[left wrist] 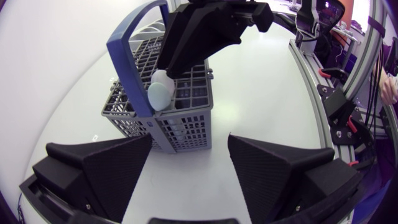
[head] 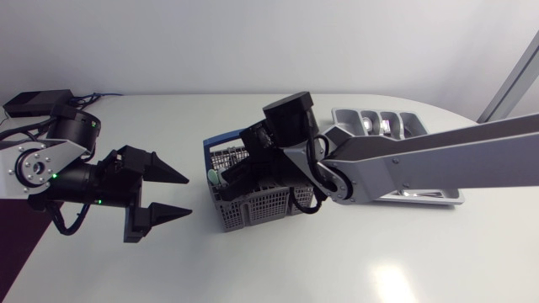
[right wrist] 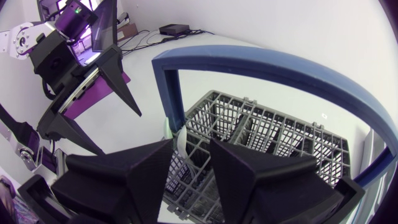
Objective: Unload the cutlery basket into the drawer organizer.
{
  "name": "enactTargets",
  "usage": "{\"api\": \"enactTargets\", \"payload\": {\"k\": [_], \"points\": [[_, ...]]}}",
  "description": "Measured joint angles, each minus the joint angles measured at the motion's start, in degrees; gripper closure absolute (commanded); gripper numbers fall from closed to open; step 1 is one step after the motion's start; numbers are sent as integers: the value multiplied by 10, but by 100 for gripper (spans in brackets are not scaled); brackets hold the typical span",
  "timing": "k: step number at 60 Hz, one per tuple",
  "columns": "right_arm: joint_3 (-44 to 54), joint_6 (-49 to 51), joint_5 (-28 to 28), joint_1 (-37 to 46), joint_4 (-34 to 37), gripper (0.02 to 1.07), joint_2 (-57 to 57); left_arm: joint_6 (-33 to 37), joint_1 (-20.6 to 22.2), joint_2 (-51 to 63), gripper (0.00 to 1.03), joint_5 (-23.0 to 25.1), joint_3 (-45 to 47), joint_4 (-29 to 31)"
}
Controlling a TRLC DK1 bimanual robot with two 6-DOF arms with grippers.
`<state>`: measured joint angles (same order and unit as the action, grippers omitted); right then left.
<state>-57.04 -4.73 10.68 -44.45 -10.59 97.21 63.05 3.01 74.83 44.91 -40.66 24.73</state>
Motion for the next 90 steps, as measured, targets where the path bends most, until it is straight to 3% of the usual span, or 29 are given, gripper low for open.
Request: {"api": "enactTargets", "payload": {"k": [19, 27, 45, 73, 90], "points": [[0, -4, 13, 0, -17, 74, 5, 0, 0, 3, 10, 12, 0, -5], [0, -9, 15, 0, -18, 84, 7, 0, 0, 3, 10, 14, 0, -5], [0, -13, 26, -1, -21, 86, 8, 0, 1, 13, 10, 14, 0, -7], [0, -13, 38, -6, -25, 101, 16, 0, 9, 22, 10, 16, 0, -7], [0, -13, 45, -9, -30, 101, 16, 0, 14, 22, 10, 16, 0, -8]]}}
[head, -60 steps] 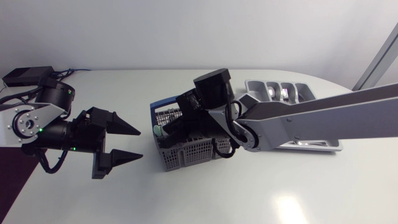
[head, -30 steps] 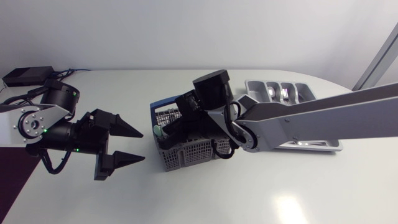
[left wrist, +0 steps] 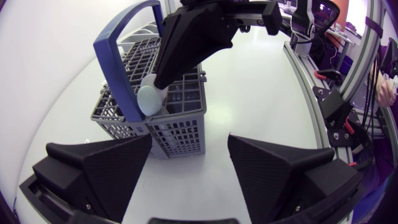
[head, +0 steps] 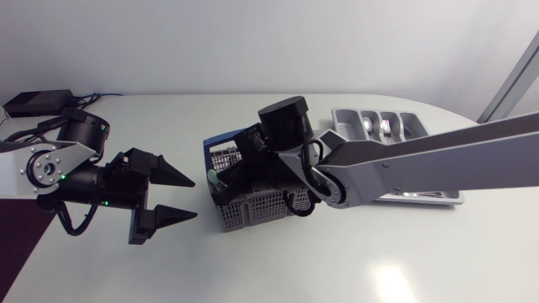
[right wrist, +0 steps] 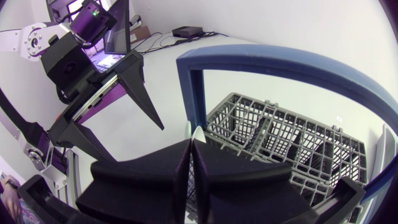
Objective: Unload the cutlery basket into the drawer organizer.
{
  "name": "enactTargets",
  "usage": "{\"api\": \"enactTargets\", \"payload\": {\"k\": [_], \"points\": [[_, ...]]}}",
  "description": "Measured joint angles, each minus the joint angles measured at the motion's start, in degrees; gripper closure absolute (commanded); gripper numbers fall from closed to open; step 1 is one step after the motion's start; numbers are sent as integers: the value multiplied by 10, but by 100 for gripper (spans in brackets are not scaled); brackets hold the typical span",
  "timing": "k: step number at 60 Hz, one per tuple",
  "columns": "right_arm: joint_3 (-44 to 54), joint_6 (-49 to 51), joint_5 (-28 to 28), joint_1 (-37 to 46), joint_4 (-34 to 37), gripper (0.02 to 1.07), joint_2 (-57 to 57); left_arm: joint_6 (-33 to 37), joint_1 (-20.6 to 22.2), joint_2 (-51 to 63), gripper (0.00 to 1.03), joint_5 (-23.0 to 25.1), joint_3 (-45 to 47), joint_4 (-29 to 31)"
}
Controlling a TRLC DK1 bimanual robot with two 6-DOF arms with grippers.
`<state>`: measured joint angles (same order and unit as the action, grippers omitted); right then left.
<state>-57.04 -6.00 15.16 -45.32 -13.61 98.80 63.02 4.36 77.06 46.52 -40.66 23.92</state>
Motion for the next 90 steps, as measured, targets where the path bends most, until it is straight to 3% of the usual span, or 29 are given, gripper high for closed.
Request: {"api": "enactTargets", "payload": {"k": [19, 90], "points": [[9, -4, 42, 12, -17, 101, -7, 0, 0, 0, 10, 0, 0, 0], [32, -19, 102, 28, -25, 101, -80, -15, 14, -18, 10, 2, 0, 0]]}}
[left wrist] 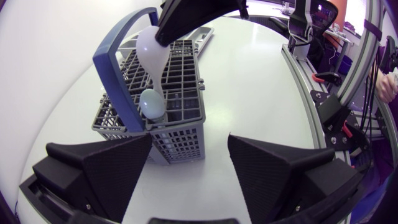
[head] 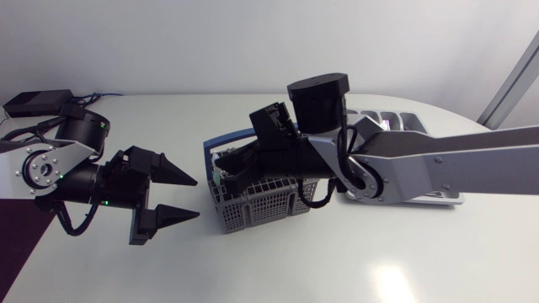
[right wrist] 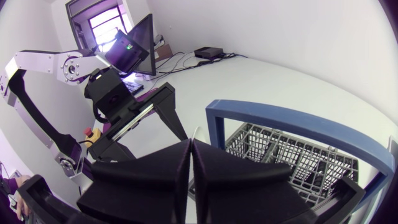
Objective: Unload the cutlery basket into the drawer organizer.
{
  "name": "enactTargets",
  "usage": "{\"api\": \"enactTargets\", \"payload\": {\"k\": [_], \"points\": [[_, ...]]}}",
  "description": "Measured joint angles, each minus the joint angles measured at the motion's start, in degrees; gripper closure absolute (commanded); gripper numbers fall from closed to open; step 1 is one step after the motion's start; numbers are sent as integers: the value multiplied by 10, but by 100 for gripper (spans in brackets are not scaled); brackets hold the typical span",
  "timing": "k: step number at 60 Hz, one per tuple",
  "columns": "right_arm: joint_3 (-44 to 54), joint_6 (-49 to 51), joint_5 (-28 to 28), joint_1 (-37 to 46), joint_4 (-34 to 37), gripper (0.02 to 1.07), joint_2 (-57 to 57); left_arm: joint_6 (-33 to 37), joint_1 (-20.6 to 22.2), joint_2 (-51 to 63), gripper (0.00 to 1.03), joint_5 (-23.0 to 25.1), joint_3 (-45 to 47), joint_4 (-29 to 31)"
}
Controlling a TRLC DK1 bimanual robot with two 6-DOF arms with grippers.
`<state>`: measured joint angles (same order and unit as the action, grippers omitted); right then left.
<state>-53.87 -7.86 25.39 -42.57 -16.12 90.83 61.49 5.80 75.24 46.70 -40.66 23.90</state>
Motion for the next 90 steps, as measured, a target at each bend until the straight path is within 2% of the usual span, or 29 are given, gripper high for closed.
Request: {"api": "enactTargets", "payload": {"k": [22, 64, 75, 83, 90], "points": [[0, 33, 47, 3, 27, 101, -8, 0, 2, 0, 10, 0, 0, 0], [-18, 84, 59, 4, 141, 101, -101, -14, 12, -14, 10, 0, 0, 0], [-24, 107, 57, 4, 216, 101, -141, -26, 19, -25, 10, -4, 1, 0], [-63, 136, 20, 4, 311, 101, -183, -40, 26, -33, 10, -26, 1, 0], [-97, 155, -20, 6, 373, 101, -224, -65, 41, -39, 10, -68, 1, 0]]}}
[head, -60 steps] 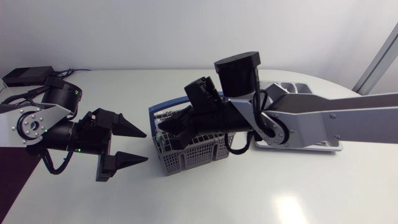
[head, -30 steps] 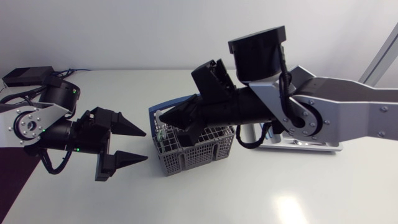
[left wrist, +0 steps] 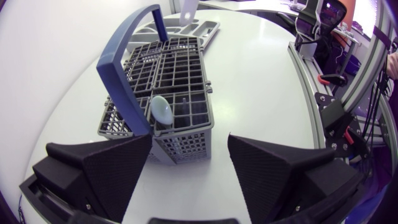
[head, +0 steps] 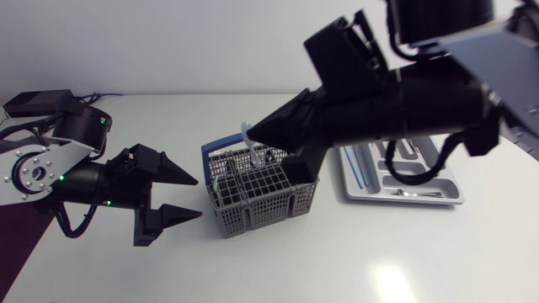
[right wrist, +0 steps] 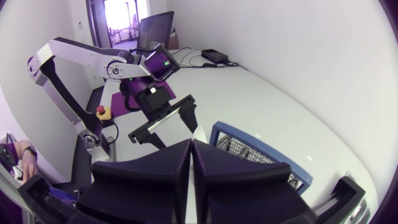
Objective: Unload the cutlery basket into the drawer organizer.
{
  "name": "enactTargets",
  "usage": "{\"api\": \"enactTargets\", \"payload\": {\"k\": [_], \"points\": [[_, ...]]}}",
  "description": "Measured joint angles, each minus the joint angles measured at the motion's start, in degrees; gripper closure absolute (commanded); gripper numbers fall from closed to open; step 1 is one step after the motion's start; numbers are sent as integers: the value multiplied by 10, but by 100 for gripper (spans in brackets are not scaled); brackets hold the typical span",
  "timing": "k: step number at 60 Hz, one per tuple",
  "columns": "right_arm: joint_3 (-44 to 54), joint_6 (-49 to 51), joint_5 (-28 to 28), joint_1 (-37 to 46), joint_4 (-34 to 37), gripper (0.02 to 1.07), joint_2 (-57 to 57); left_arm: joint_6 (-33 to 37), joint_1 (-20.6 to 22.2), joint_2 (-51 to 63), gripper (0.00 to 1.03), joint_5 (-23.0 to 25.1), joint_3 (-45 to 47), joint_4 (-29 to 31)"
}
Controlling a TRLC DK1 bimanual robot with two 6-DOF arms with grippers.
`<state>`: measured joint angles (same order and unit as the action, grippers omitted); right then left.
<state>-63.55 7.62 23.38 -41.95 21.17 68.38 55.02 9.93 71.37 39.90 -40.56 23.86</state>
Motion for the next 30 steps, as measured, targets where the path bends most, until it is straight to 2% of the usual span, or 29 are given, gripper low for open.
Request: {"api": "enactTargets", "payload": {"k": [18, 23, 30], "points": [[-42, 63, -51, 66, 172, 101, -92, -104, 28, -2, 10, -108, 0, -21], [-48, 102, -53, 108, 222, 101, -103, -131, 38, -2, 10, -131, 0, -32], [-47, 161, -53, 189, 269, 101, -107, -150, 43, -2, 10, -140, 0, -35]]}}
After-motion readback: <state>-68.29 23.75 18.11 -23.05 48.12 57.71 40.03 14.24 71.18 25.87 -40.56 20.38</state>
